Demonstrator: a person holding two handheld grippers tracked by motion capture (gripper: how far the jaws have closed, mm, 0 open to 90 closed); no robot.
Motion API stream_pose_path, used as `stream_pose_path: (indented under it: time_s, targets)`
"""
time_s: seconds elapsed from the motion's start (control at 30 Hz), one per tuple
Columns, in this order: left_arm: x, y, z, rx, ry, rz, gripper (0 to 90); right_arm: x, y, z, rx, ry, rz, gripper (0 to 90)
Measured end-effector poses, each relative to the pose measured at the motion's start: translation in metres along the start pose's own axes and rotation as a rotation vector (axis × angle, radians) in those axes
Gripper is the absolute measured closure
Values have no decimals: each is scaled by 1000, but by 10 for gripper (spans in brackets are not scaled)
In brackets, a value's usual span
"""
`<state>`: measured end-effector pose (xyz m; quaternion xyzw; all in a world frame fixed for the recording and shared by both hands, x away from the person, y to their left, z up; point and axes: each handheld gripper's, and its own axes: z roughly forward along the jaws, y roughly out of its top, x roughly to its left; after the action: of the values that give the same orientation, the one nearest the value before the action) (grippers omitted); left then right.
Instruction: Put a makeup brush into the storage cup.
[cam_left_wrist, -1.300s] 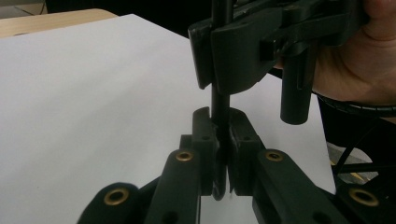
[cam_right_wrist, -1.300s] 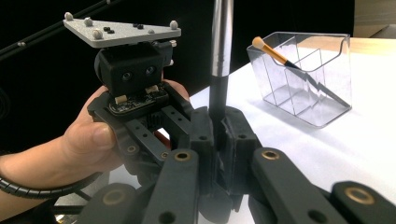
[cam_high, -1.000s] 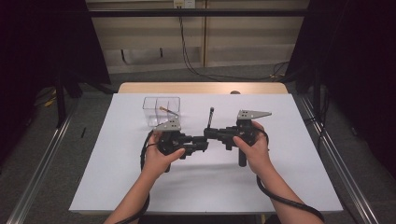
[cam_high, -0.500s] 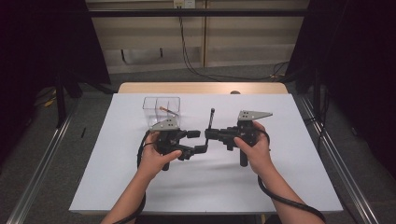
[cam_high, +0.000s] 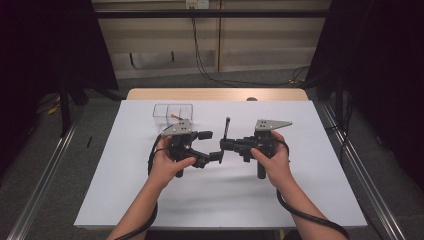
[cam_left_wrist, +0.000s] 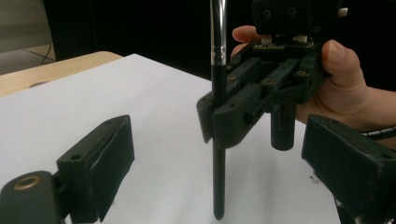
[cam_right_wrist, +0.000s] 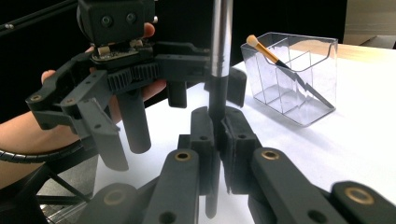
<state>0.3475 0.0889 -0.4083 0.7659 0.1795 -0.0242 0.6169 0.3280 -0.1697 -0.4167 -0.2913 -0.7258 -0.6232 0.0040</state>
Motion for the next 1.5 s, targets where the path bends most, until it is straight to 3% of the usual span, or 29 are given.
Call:
stream_pose_path:
  time_s: [0.3,0.47,0.73,1.23,1.5]
  targets:
    - [3,7,1,-19,2,-20,96,2,-1,3,3,7,-7,846]
    - [6,9,0,-33,-6,-47,160,3,-1,3,6,7,-12,846]
    - [8,15,0,-44,-22,-59,405,3,-2,4,20,-2,-24,846]
    - [5,20,4,-24,-36,-24,821,5,-3,10,39,-1,-42,846]
    - [3,23,3,-22,-41,-18,836,6,-3,9,25,7,-48,810]
